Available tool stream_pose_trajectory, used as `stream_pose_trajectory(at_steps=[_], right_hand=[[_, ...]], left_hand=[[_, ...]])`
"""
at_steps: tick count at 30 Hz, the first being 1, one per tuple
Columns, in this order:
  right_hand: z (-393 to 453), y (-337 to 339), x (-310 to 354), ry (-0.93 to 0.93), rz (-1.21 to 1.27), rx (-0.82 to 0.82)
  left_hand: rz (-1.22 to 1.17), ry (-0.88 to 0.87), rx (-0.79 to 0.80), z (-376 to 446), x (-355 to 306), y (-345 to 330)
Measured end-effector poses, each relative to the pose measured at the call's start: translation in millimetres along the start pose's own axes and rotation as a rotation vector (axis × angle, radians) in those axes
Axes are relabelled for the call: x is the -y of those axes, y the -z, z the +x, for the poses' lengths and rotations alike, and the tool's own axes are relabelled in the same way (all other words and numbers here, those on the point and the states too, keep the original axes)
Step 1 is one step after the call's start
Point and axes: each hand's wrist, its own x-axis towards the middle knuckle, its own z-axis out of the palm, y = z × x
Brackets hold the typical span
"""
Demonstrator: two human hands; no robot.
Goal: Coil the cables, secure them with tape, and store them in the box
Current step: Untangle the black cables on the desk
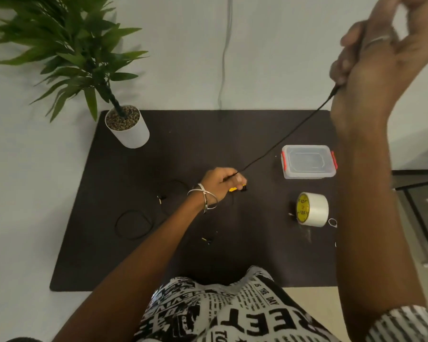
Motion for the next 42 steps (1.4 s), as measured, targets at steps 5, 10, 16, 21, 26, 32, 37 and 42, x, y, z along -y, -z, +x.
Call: stream_pose_trajectory(at_steps=[5, 10, 16, 21, 26, 32, 37, 42], right_hand=[[-10, 8, -27, -0.140, -0.226, 0.295], [-44, 18, -83, -0.295, -0.534, 0.724], [-49, 20, -92, -0.349, -0.580, 0.875], [-37, 33, -91, -0.516, -0.564, 0.999], [-3, 66, -100, -0.378, -0.720, 0.839], [-2, 49, -114, -0.279, -0.577, 0.587], [-42, 39, -115, -0.523, -0.295, 1.043], [-66, 44, -125, -0.612, -0.284, 1.076]], left_hand=[[-0.002, 0.110, -0.094, 1, -11, 3], [-0.688, 0.240, -0.225, 13, -86, 28], [-0.382, 0.190, -0.088, 17, -96, 46], [-0.313, 0.215, -0.085, 17, -90, 53], [-0.220, 0.219, -0.050, 9, -74, 76], [-0.399, 0.063, 0.449, 1, -63, 63], [-0.617, 0.162, 0.229, 7, -70, 52], [-0.687, 0.274, 0.105, 1, -66, 55]])
